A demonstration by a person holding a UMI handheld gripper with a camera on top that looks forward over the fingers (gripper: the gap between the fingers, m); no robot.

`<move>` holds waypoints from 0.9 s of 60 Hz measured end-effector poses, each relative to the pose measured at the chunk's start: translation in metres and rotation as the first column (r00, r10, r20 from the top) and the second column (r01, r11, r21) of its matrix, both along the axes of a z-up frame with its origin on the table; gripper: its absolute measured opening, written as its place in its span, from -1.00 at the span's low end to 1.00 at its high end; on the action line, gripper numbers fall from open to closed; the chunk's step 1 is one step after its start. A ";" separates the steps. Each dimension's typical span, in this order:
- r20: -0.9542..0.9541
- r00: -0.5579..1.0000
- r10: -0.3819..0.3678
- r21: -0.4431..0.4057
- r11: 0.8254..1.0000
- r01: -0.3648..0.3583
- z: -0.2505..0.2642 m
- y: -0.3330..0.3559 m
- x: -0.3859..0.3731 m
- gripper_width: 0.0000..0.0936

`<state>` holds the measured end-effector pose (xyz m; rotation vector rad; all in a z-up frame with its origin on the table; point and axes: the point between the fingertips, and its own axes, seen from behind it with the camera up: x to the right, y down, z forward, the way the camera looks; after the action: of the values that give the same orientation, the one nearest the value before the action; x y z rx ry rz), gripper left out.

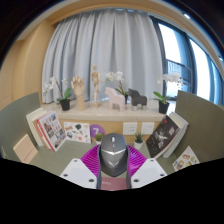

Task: Arrange mouse

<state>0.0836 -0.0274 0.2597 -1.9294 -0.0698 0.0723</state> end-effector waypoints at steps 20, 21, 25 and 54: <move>0.037 0.998 -0.047 -0.342 0.938 0.057 -0.209 -0.035 0.052 -0.28; 0.034 0.998 -0.050 -0.351 0.935 0.059 -0.215 -0.036 0.053 -0.28; 0.037 0.998 -0.058 -0.374 0.925 0.068 -0.234 -0.039 0.057 -0.27; 0.020 0.996 -0.086 -0.421 0.903 0.086 -0.273 -0.048 0.060 0.19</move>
<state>0.1434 -0.0752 -0.0130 -2.3642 0.0351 0.0283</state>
